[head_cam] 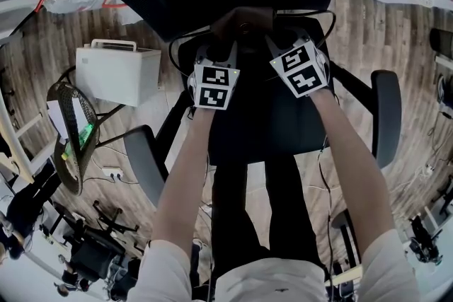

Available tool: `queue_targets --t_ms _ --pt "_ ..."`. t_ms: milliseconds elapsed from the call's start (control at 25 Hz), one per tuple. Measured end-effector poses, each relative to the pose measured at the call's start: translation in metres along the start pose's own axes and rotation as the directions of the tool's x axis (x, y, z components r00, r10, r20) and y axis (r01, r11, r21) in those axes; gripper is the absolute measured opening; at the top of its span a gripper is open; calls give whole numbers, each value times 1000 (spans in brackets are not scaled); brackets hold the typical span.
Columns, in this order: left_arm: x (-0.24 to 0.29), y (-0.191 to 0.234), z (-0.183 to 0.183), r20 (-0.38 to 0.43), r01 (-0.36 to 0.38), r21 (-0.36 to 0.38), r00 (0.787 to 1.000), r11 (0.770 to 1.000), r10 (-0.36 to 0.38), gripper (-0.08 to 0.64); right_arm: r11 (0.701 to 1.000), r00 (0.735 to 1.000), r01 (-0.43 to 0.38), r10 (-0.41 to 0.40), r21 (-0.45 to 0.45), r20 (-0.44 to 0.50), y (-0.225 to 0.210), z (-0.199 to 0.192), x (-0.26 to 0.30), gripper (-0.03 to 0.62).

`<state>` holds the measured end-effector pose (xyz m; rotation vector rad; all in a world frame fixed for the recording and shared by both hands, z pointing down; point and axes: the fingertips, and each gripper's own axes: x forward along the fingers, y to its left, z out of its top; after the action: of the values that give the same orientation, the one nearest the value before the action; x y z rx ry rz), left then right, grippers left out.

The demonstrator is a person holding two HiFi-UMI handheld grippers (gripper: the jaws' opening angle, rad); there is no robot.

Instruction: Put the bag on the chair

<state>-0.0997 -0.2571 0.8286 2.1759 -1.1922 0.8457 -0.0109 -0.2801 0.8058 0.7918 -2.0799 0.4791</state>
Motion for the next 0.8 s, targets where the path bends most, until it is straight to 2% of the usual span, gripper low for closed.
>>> queue_targets --t_ms 360,800 --pt "-2 2 2 -9 7 -28 1000 1000 -7 92 999 1000 -10 11 33 -19 -1 -2 0 98" --pt "-5 1 1 -3 19 -80 1000 997 -20 156 997 1000 -14 16 71 -27 1 -4 2 156"
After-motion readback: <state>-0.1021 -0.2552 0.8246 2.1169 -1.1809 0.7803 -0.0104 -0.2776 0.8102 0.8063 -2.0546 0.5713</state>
